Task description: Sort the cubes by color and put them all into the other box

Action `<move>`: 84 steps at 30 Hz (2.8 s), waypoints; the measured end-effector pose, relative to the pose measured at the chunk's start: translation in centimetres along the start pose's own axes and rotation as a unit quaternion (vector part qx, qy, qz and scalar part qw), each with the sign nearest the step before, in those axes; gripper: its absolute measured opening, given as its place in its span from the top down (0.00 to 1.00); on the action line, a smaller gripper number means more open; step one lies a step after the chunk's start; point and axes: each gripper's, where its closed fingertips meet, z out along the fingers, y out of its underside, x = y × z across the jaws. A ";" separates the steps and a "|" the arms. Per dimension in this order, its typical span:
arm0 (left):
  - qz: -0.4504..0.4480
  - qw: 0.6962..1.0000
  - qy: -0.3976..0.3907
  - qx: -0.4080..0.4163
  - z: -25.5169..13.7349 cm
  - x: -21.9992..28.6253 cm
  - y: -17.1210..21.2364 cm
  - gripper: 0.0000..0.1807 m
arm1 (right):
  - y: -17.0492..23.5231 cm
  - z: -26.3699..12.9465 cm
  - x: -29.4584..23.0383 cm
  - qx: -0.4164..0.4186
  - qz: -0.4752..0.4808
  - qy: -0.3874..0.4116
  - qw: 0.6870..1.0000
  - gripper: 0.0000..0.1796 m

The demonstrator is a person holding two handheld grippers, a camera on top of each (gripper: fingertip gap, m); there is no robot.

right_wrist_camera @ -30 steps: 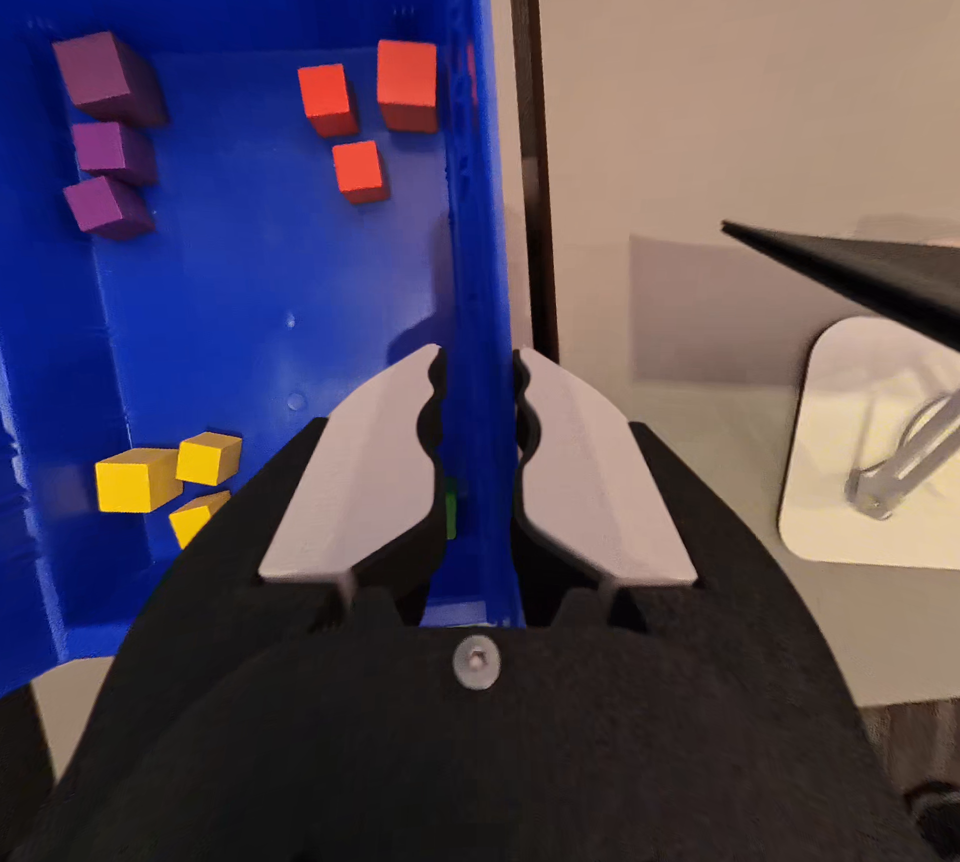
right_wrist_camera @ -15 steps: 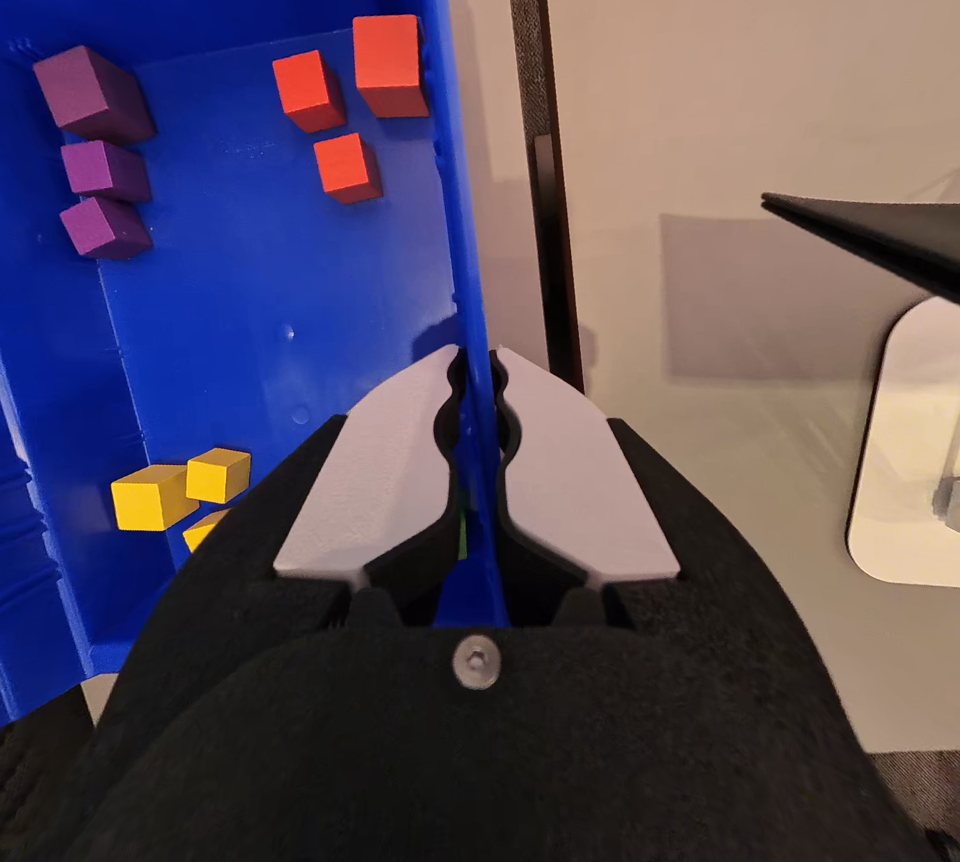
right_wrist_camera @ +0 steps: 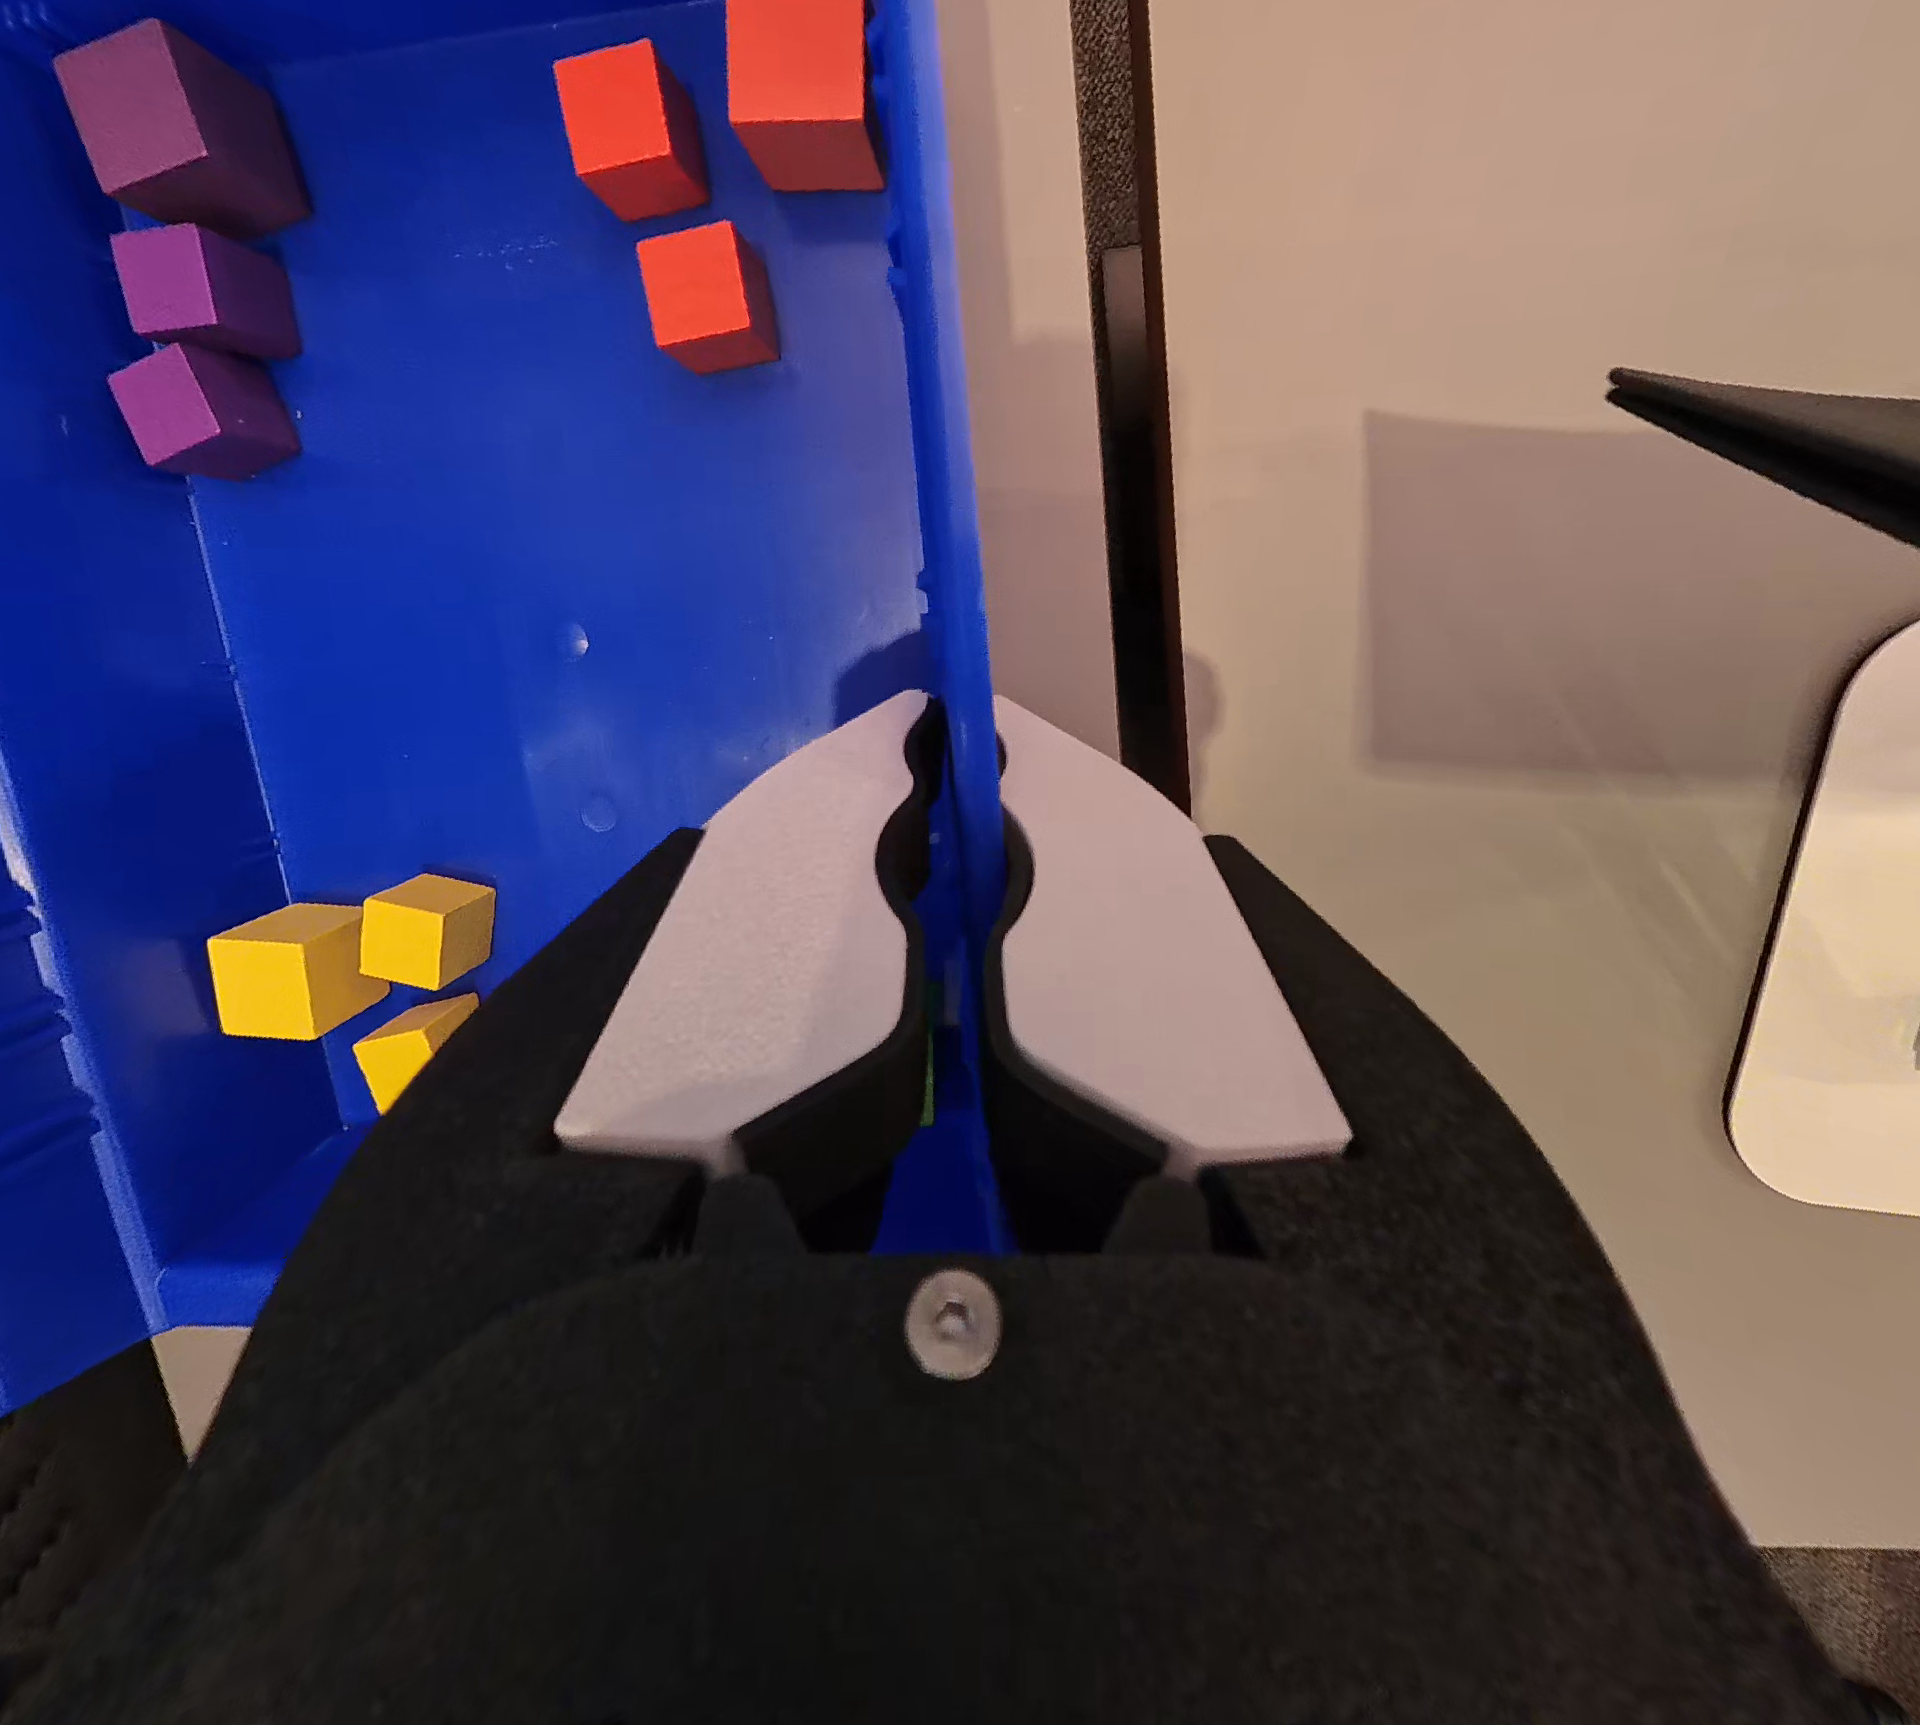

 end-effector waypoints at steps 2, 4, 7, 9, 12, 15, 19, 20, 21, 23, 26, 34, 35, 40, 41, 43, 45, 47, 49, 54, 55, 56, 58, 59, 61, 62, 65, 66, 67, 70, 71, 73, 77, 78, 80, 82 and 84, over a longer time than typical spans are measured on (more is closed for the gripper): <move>-0.005 0.998 0.048 -0.029 0.7 1.0 0.8 0.83 | 0.0 0.0 0.0 0.000 -0.002 0.001 1.000 0.97; 0.005 0.997 0.047 -0.061 1.4 1.1 1.7 0.83 | 0.1 0.1 0.0 -0.003 -0.002 -0.002 1.000 0.97; 0.025 0.997 0.002 -0.071 2.2 0.4 1.7 0.91 | 0.1 0.1 0.0 -0.004 -0.004 -0.001 1.000 0.97; 0.038 0.996 -0.011 -0.075 2.4 0.3 1.7 0.95 | 0.1 0.1 -0.1 -0.004 -0.006 -0.001 1.000 0.96; 0.030 0.997 0.002 -0.074 2.5 0.7 1.5 0.96 | 0.2 0.1 -0.1 -0.004 -0.007 0.000 1.000 0.96; 0.026 0.997 0.004 -0.067 2.5 0.7 1.4 0.96 | 0.2 0.1 -0.1 -0.005 -0.006 -0.001 1.000 0.96; 0.017 0.998 0.005 -0.057 2.5 0.7 1.4 0.97 | 0.3 0.2 -0.1 -0.008 -0.004 -0.005 1.000 0.96; 0.016 0.998 0.006 -0.055 2.5 0.7 1.4 0.97 | 0.3 0.2 -0.2 -0.009 -0.003 -0.006 1.000 0.96; 0.014 0.998 0.007 -0.053 2.5 0.7 1.4 0.97 | 0.3 0.2 -0.1 -0.009 -0.003 -0.006 1.000 0.96; 0.011 0.999 0.011 -0.048 2.5 0.8 1.3 0.97 | 0.4 0.2 -0.1 -0.011 -0.004 -0.004 1.000 0.96; 0.015 0.999 0.019 -0.043 2.6 1.1 1.2 0.97 | 0.4 0.2 -0.1 -0.012 -0.005 -0.001 1.000 0.95; 0.054 0.997 0.032 -0.040 3.4 3.8 0.0 0.97 | 0.5 0.3 -0.1 -0.013 0.002 -0.007 1.000 0.96; 0.056 0.997 0.028 -0.043 3.6 4.0 -0.2 0.97 | 0.5 0.3 -0.1 -0.014 0.002 -0.006 1.000 0.96; 0.069 0.996 0.022 -0.054 4.0 5.6 -0.8 0.97 | 0.5 0.3 0.0 -0.016 0.006 -0.007 1.000 0.97; 0.069 0.996 0.025 -0.053 4.0 6.0 -0.9 0.97 | 0.5 0.3 0.0 -0.016 0.008 -0.009 1.000 0.97; 0.075 0.995 0.035 -0.050 4.0 7.2 -1.2 0.97 | 0.5 0.3 0.0 -0.019 0.010 -0.009 1.000 0.97; 0.083 0.994 0.047 -0.048 3.9 8.7 -1.4 0.97 | 0.5 0.3 0.0 -0.021 0.013 -0.009 1.000 0.97; 0.096 0.993 0.056 -0.049 3.7 10.4 -1.6 0.97 | 0.5 0.3 0.0 -0.023 0.014 -0.006 1.000 0.97; 0.111 0.991 0.063 -0.050 3.3 12.4 -1.7 0.97 | 0.5 0.3 0.0 -0.026 0.015 -0.003 1.000 0.97; 0.149 0.985 0.082 -0.041 1.9 17.8 -1.9 0.97 | 0.5 0.3 -0.2 -0.031 0.033 -0.001 0.999 0.97; 0.157 0.983 0.087 -0.039 1.5 19.0 -1.8 0.97 | 0.5 0.3 -0.2 -0.032 0.037 -0.002 0.999 0.97; 0.166 0.981 0.092 -0.036 1.2 20.2 -1.8 0.97 | 0.5 0.3 -0.3 -0.031 0.040 -0.002 0.999 0.97; 0.184 0.977 0.102 -0.031 0.5 22.4 -1.8 0.97 | 0.4 0.4 -0.6 -0.031 0.044 -0.005 0.999 0.97; 0.192 0.975 0.108 -0.028 0.1 23.5 -1.8 0.97 | 0.3 0.4 -0.8 -0.031 0.048 -0.007 0.998 0.97; 0.206 0.971 0.119 -0.023 -0.5 25.6 -1.7 0.97 | 0.2 0.5 -1.3 -0.031 0.054 -0.013 0.998 0.97; 0.212 0.969 0.124 -0.020 -0.9 26.5 -1.7 0.97 | 0.1 0.6 -1.6 -0.031 0.054 -0.015 0.998 0.97; 0.226 0.964 0.138 -0.014 -1.7 29.1 -1.6 0.97 | 0.0 0.7 -2.8 -0.037 0.050 -0.018 0.998 0.97; 0.228 0.963 0.142 -0.011 -1.8 29.8 -1.7 0.97 | -0.1 0.8 -3.3 -0.039 0.051 -0.020 0.998 0.97; 0.230 0.963 0.144 -0.008 -2.0 30.5 -1.7 0.97 | -0.1 0.9 -3.9 -0.041 0.049 -0.024 0.998 0.97; 0.238 0.961 0.144 -0.007 -2.4 31.9 -1.7 0.97 | -0.5 1.3 -6.0 -0.037 0.036 -0.036 0.998 0.97; 0.239 0.960 0.145 -0.007 -2.5 32.3 -1.6 0.97 | -0.7 1.4 -6.8 -0.035 0.033 -0.041 0.998 0.97; 0.240 0.959 0.148 -0.008 -2.8 33.0 -1.6 0.97 | -1.0 1.6 -8.4 -0.034 0.027 -0.046 0.998 0.97; 0.241 0.959 0.147 -0.003 -3.1 34.2 -1.7 0.97 | -1.3 2.0 -11.6 -0.036 0.017 -0.047 0.998 0.97; 0.240 0.960 0.147 -0.002 -3.1 34.5 -1.8 0.97 | -1.3 2.1 -12.4 -0.033 0.013 -0.046 0.998 0.97; 0.244 0.959 0.144 -0.001 -3.1 35.0 -1.8 0.97 | -1.4 2.3 -13.9 -0.029 0.001 -0.044 0.999 0.97; 0.246 0.958 0.147 -0.001 -3.3 35.6 -1.9 0.97 | -1.3 2.4 -15.4 -0.031 -0.012 -0.043 0.999 0.97; 0.247 0.957 0.150 0.000 -3.4 36.3 -1.9 0.97 | -1.2 2.4 -17.0 -0.034 -0.026 -0.042 0.998 0.98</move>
